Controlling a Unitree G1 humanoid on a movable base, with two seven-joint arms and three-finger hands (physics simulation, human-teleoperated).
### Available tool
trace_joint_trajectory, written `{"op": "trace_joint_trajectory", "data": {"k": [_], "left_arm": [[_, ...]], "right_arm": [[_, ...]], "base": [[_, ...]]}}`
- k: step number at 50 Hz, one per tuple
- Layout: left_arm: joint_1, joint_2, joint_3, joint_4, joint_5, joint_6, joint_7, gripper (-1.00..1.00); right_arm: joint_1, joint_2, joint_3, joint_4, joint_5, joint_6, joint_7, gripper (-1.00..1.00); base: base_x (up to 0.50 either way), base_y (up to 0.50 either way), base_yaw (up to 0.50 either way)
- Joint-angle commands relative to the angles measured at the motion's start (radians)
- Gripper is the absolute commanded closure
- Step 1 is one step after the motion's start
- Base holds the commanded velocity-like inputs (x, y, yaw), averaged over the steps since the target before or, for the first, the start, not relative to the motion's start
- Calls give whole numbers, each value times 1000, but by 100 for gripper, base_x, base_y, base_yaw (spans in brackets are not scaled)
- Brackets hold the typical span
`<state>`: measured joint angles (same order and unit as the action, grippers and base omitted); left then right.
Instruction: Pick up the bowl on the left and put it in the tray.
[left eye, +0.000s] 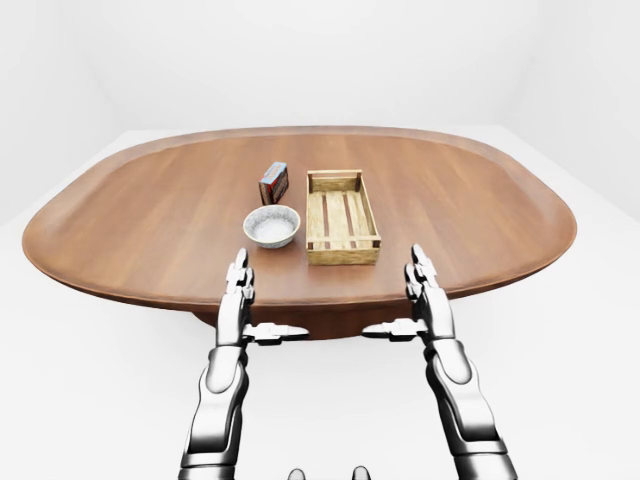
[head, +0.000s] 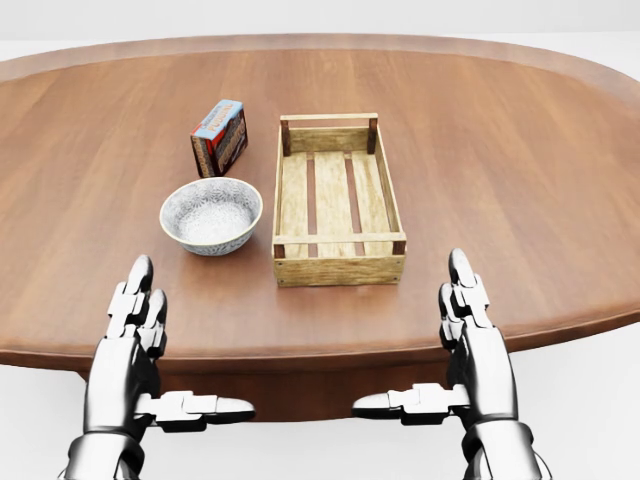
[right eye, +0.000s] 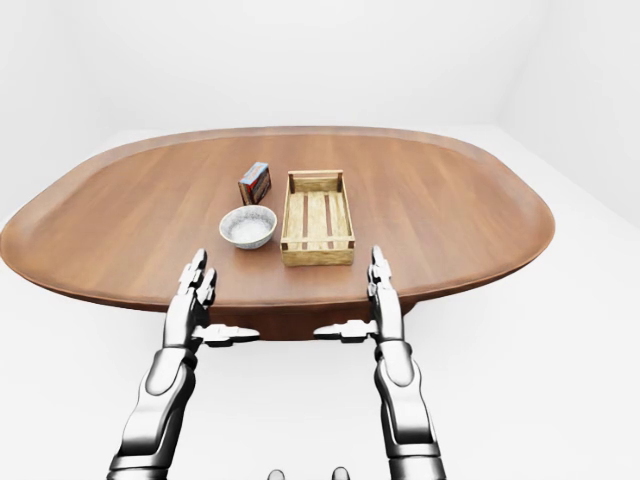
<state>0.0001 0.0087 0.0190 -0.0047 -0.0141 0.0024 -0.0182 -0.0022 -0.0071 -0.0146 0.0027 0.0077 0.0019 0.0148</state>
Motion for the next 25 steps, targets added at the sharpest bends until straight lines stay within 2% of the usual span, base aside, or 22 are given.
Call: {"op": "trace_joint_trajectory", "data": {"k": [1, 10, 12, 17, 22, 25], "left_arm": [[3, 14, 31, -13, -26, 4, -30, -100], [16, 13, 32, -50, -36, 20, -38, -100], [19, 14, 35, -64, -50, 36, -48, -100], [32, 18, 49, -117, -65, 63, -52, -100], [35, 22, 68, -154, -85, 85, -55, -100], [38, 25, 81, -185, -94, 85, -57, -100]], "right_arm": [[-1, -13, -25, -3, 14, 9, 24, -100], [14, -12, -21, -43, 6, 38, 24, -100], [18, -11, -21, -53, 6, 43, 25, -100], [35, -8, -11, -114, -6, 80, 23, -100], [48, -8, -8, -162, -16, 85, 24, -100], [56, -7, -10, -185, -15, 85, 26, -100]], "base": [[0, 0, 0], [0, 0, 0], [0, 0, 0], [0, 0, 0], [0, 0, 0], [0, 0, 0]]}}
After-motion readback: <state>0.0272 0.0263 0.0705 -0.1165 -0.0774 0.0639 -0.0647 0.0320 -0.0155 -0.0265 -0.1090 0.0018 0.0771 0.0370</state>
